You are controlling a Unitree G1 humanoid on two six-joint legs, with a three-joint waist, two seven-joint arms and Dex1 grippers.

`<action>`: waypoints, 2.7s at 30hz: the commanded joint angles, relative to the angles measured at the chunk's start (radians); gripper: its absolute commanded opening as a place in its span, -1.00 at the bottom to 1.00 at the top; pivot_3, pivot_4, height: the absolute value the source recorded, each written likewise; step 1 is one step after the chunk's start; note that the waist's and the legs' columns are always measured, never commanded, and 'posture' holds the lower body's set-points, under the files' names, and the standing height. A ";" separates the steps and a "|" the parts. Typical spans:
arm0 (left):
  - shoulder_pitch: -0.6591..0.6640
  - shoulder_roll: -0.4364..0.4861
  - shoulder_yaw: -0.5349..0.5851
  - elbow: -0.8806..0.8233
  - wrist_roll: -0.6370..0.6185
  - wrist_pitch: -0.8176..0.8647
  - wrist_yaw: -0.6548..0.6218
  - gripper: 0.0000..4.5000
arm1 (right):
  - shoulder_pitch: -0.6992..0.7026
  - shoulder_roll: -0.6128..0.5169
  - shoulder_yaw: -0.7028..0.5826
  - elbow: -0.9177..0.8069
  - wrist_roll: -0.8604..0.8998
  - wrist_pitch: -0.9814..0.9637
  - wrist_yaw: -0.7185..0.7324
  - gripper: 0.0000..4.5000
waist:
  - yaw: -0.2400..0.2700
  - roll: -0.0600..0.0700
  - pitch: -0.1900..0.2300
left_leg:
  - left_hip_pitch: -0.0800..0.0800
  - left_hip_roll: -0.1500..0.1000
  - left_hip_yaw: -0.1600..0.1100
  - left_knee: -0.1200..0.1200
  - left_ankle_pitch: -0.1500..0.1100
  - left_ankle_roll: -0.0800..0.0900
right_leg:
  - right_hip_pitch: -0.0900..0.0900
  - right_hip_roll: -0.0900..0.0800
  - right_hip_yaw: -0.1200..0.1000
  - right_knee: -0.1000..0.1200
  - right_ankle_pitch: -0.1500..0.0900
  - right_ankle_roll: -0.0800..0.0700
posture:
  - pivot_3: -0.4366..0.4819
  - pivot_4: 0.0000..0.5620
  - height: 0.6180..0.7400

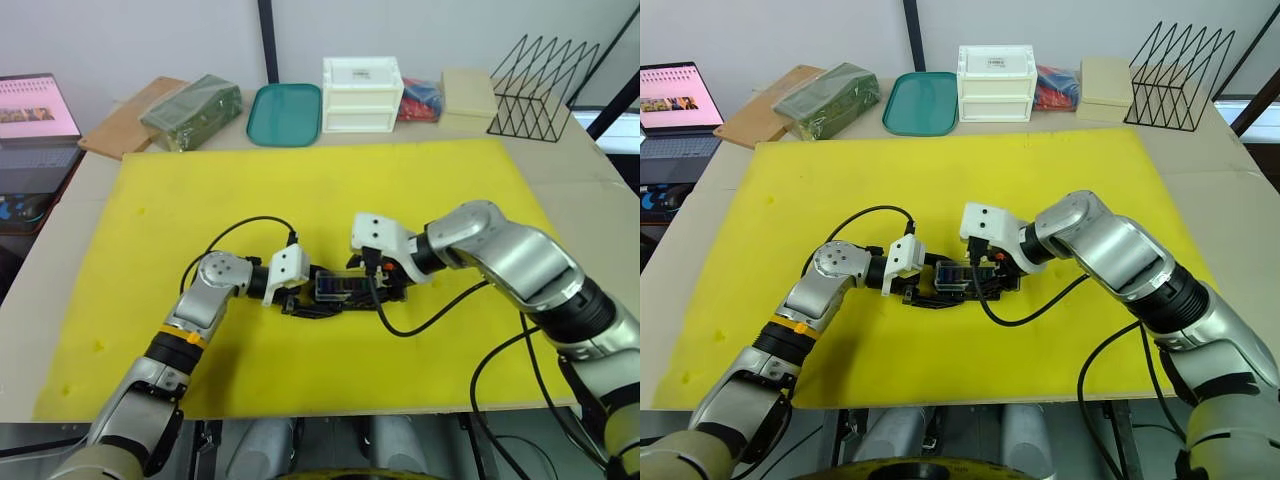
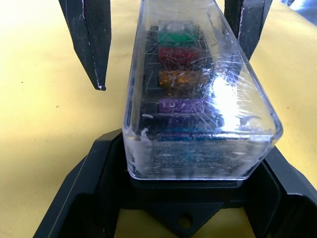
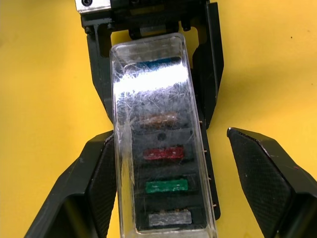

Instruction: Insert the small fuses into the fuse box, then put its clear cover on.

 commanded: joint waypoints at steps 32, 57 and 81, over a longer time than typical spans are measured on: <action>0.006 -0.005 -0.004 -0.022 0.004 -0.010 0.010 0.23 | 0.172 -0.003 -0.365 -0.093 0.184 -0.223 0.028 -0.99 | 0.000 0.000 0.000 | 0.000 0.000 0.000 0.000 0.000 0.000 | 0.001 0.000 0.000 -0.001 0.001 0.000 | -0.05 -0.47 1.00; 0.012 0.000 -0.003 -0.036 0.008 -0.006 0.011 0.23 | 0.312 0.013 -0.137 0.210 -0.049 -0.467 0.100 -0.99 | -0.002 0.002 -0.003 | 0.006 0.002 -0.001 -0.001 0.000 0.000 | 0.008 0.002 0.000 -0.005 0.001 0.000 | -0.05 -0.47 1.00; 0.085 0.152 0.071 -0.279 -0.046 0.147 0.018 1.00 | 0.228 -0.062 -0.398 -0.006 0.142 -0.287 0.107 -0.45 | -0.002 0.002 -0.004 | 0.001 0.002 -0.001 -0.001 -0.001 0.001 | 0.003 0.003 0.000 -0.006 0.002 0.000 | -0.05 -0.47 1.00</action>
